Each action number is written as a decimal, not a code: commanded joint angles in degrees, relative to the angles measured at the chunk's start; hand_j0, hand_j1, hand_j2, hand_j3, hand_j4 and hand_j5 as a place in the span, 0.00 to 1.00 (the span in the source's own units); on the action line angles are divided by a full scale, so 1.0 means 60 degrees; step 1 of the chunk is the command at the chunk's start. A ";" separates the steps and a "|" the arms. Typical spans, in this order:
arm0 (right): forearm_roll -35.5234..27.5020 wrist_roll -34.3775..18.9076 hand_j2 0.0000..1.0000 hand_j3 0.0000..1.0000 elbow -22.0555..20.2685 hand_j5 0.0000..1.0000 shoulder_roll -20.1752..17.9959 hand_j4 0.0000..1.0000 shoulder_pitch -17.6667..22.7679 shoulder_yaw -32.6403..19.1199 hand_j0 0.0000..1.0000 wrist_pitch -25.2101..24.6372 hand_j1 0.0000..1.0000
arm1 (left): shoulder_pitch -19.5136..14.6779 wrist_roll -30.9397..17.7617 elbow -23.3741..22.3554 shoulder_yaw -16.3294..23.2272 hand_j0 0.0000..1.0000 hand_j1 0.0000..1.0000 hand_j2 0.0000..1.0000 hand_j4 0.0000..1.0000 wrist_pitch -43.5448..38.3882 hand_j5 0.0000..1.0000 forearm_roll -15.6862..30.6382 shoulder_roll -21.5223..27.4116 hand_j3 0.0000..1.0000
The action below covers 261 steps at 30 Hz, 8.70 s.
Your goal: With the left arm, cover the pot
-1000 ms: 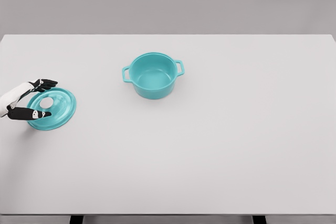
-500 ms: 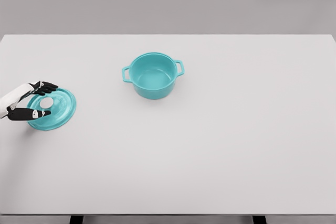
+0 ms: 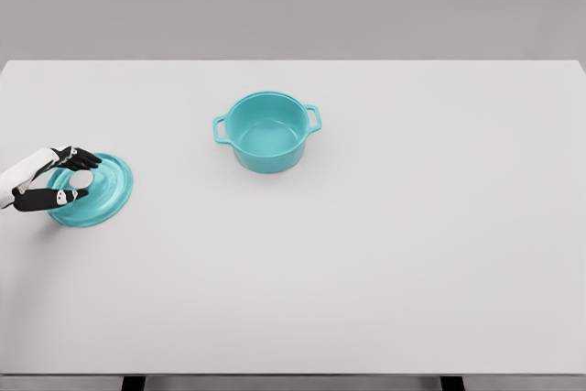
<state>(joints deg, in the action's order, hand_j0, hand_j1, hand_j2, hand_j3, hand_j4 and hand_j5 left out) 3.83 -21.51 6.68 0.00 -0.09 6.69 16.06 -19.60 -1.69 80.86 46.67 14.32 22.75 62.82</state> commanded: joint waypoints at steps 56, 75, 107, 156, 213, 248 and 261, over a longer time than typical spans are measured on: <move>0.0007 -0.0003 1.00 1.00 0.0000 1.00 -0.0001 1.00 0.0000 -0.0001 1.00 0.0004 1.00 | -0.1655 -0.0553 0.1201 0.0058 0.49 0.49 0.49 0.49 -0.0496 0.49 -0.0788 -0.0920 0.49; 0.0007 -0.0003 1.00 1.00 0.0000 1.00 -0.0001 1.00 0.0000 -0.0001 1.00 0.0004 1.00 | -0.2402 -0.0611 0.1391 0.0541 0.49 0.49 0.49 0.49 -0.0540 0.49 -0.0920 -0.1447 0.49; 0.0007 -0.0003 1.00 1.00 0.0000 1.00 -0.0001 1.00 0.0000 -0.0001 1.00 0.0004 1.00 | -0.3779 -0.0860 0.0849 0.1786 0.50 0.50 0.50 0.50 -0.1185 0.50 -0.1199 -0.2692 0.50; 0.0006 -0.0003 1.00 1.00 0.0000 1.00 -0.0001 1.00 0.0000 -0.0001 1.00 0.0004 1.00 | -0.5229 -0.1227 -0.0894 0.2856 0.50 0.50 0.50 0.50 -0.1317 0.50 -0.1213 -0.4611 0.50; 0.0007 -0.0003 1.00 1.00 0.0000 1.00 -0.0001 1.00 0.0000 -0.0001 1.00 0.0004 1.00 | -0.5288 -0.1227 -0.1040 0.2929 0.64 0.64 0.64 0.64 -0.1317 0.64 -0.1257 -0.4890 0.64; 0.0007 -0.0003 1.00 1.00 0.0000 1.00 -0.0001 1.00 0.0000 -0.0001 1.00 0.0004 1.00 | -0.5698 -0.2018 0.0599 0.2739 1.00 1.00 1.00 1.00 -0.1302 1.00 -0.0305 -0.3133 1.00; 0.0007 -0.0003 1.00 1.00 0.0000 1.00 -0.0001 1.00 0.0000 -0.0001 1.00 0.0004 1.00 | -0.3149 -0.2062 0.2827 0.0043 1.00 1.00 1.00 1.00 -0.0555 1.00 0.0208 -0.0100 1.00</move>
<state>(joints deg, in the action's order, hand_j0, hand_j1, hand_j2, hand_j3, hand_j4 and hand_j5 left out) 3.83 -21.51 6.68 0.00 -0.09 6.69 16.06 -38.41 -14.07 97.41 48.33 10.82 23.67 61.08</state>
